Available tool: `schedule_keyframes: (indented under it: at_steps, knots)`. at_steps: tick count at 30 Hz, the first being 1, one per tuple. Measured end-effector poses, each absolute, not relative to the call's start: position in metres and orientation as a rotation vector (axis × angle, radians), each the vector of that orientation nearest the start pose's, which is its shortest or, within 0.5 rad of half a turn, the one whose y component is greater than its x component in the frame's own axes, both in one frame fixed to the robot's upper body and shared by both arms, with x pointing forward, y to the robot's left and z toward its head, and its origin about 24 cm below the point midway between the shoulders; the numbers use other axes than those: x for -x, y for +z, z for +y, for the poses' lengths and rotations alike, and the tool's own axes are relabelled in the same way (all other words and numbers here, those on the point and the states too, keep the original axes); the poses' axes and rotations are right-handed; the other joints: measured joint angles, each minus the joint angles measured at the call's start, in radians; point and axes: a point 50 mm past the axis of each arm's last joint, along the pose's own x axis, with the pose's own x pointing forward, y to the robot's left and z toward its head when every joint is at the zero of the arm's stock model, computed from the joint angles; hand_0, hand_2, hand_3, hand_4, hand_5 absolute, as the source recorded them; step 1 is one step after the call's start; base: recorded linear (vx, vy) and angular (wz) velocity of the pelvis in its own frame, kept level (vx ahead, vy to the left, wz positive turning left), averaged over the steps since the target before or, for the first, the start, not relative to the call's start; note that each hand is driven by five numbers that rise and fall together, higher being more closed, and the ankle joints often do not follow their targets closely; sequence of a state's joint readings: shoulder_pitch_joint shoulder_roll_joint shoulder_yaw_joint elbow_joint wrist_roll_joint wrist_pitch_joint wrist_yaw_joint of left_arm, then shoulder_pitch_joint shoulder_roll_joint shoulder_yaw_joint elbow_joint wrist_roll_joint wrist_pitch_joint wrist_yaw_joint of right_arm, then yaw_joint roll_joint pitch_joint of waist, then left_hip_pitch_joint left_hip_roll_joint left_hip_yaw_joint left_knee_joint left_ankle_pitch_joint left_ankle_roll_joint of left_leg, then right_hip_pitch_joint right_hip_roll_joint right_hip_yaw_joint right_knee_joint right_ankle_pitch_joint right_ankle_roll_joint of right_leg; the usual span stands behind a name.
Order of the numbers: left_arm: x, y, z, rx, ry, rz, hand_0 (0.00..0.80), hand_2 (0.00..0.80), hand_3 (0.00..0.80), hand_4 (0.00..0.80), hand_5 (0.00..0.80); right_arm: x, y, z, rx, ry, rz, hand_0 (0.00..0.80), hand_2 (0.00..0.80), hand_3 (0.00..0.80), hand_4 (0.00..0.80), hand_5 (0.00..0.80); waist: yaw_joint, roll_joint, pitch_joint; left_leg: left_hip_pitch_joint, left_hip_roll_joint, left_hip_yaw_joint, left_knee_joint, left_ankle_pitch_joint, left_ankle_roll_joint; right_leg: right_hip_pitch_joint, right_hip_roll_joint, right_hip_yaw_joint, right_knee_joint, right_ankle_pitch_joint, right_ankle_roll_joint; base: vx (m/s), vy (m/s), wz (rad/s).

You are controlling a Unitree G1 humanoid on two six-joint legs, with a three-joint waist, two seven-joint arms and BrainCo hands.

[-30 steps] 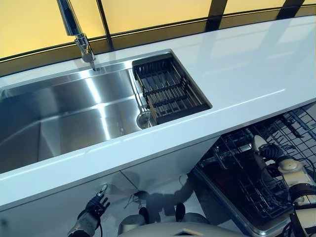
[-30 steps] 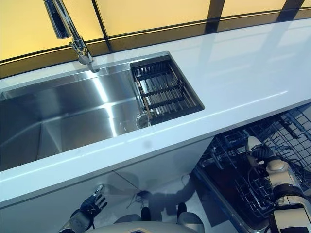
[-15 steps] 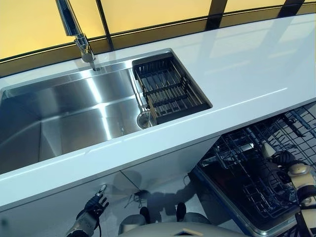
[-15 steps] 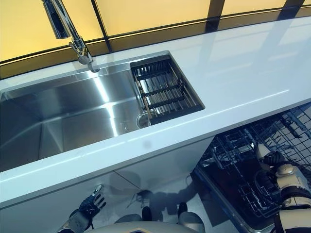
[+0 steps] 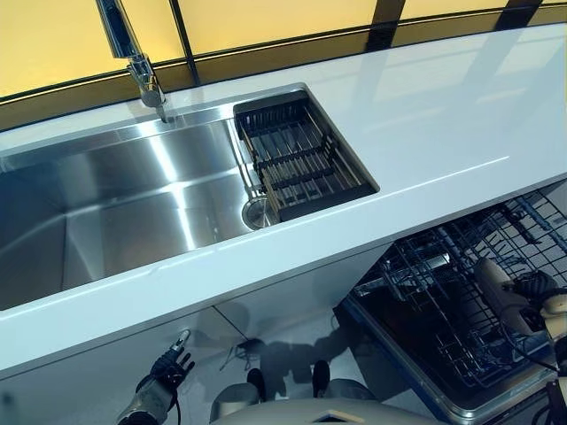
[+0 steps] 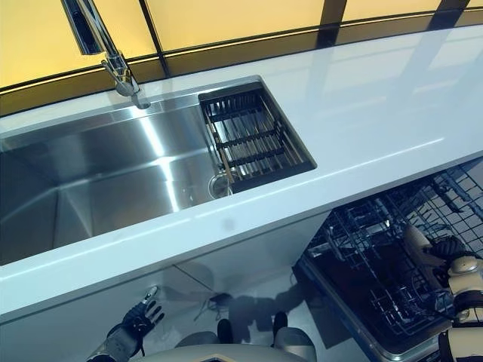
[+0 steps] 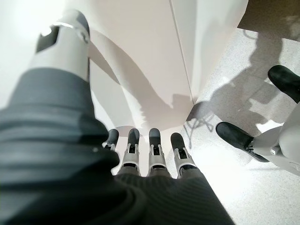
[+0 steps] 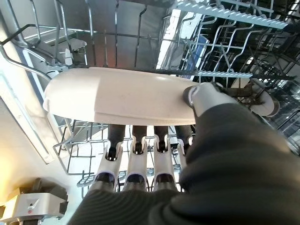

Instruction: Take plates into dishwasher

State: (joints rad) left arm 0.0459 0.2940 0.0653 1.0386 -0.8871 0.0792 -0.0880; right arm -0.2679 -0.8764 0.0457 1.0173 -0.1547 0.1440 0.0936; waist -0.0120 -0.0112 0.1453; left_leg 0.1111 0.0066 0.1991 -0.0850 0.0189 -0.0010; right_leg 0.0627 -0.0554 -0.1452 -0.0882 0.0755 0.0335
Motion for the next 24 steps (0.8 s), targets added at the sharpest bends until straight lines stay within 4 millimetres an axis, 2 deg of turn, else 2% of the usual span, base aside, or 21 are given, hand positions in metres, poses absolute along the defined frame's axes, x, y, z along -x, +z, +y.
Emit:
schedule_keyframes:
  at_steps: [6, 24]
  knots:
    - [-0.111, -0.141, 0.263, 0.632, 0.566, 0.921, 0.0, 0.0, 0.0, 0.0, 0.0, -0.218, 0.033, -0.426, 0.88, -0.379, 0.847, 0.0, 0.0, 0.0, 0.0, 0.0, 0.0, -0.007, 0.002, 0.001, 0.0, 0.001, 0.0, 0.0, 0.0, 0.001, 0.0, 0.001, 0.0, 0.0, 0.0, 0.0, 0.0, 0.0]
    - [-0.109, -0.141, 0.264, 0.634, 0.572, 0.92, 0.0, 0.0, 0.0, 0.0, 0.0, -0.221, 0.034, -0.424, 0.841, -0.386, 0.817, 0.0, 0.0, 0.0, 0.0, 0.0, 0.0, -0.01, -0.004, 0.005, 0.0, 0.0, 0.0, 0.0, 0.0, 0.005, 0.001, 0.001, 0.0, 0.003, -0.004, 0.001, 0.004, 0.0]
